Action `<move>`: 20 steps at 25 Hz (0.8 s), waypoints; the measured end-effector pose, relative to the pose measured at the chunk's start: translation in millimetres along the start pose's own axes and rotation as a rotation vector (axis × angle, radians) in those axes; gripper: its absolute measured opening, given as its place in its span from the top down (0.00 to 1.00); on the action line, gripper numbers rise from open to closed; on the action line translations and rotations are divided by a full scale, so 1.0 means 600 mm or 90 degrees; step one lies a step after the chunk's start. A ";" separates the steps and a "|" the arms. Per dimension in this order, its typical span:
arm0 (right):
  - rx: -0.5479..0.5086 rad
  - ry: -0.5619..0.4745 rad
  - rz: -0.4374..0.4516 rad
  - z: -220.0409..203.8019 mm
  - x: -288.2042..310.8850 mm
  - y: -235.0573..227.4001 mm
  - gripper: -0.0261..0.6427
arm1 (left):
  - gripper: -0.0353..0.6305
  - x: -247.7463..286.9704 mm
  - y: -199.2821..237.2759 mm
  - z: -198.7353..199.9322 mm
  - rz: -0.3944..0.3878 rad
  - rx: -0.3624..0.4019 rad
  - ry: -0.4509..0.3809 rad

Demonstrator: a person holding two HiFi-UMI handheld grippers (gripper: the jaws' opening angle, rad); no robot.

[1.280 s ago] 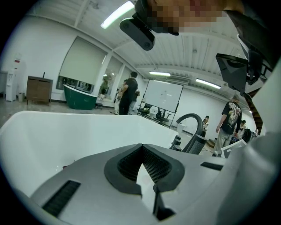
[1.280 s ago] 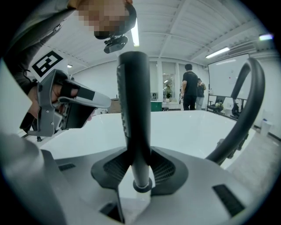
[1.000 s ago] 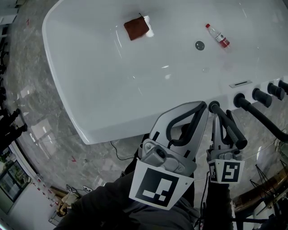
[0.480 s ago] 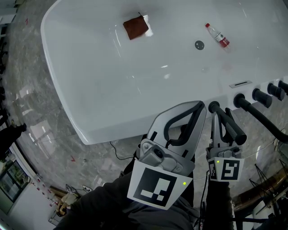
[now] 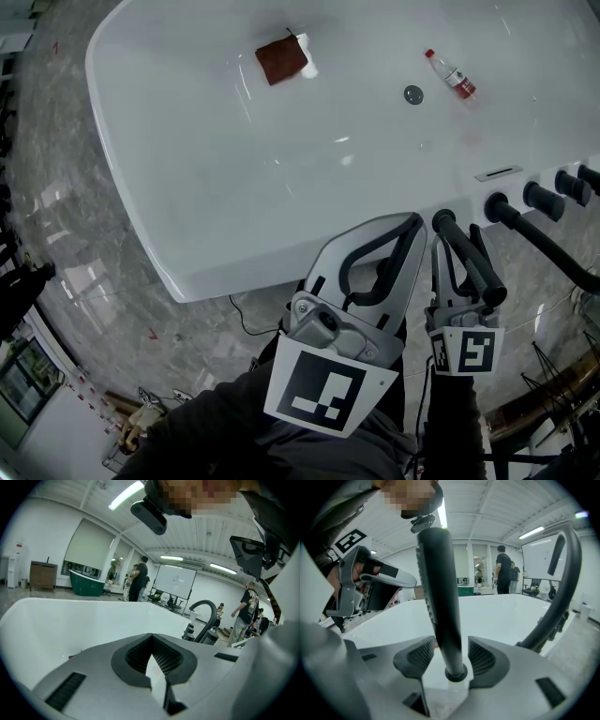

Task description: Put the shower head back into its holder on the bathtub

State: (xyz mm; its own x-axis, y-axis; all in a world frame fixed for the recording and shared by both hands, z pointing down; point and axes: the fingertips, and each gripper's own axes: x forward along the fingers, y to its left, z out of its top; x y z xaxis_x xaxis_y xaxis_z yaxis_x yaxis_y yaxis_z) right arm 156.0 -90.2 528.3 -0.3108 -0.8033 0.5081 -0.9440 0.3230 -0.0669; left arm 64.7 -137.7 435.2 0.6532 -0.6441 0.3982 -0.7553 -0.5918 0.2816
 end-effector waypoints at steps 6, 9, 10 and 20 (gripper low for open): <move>0.007 0.006 -0.002 -0.013 -0.007 -0.002 0.58 | 0.94 -0.004 -0.012 -0.004 -0.006 0.005 0.000; 0.001 0.006 -0.004 -0.012 -0.010 0.000 0.58 | 0.94 -0.008 -0.015 -0.002 -0.007 0.007 -0.002; -0.001 0.007 -0.004 -0.011 -0.010 0.001 0.58 | 0.94 -0.010 -0.015 -0.001 -0.007 0.007 -0.003; -0.001 0.005 -0.003 -0.006 -0.016 0.009 0.57 | 0.94 -0.022 -0.019 0.001 -0.011 0.021 -0.002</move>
State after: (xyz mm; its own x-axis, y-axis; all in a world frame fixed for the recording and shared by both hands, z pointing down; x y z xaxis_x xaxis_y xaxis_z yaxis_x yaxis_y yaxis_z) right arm 154.4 -79.4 526.0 -0.3061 -0.8006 0.5152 -0.9450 0.3208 -0.0628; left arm 64.6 -122.7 426.4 0.6666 -0.6352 0.3902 -0.7416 -0.6184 0.2602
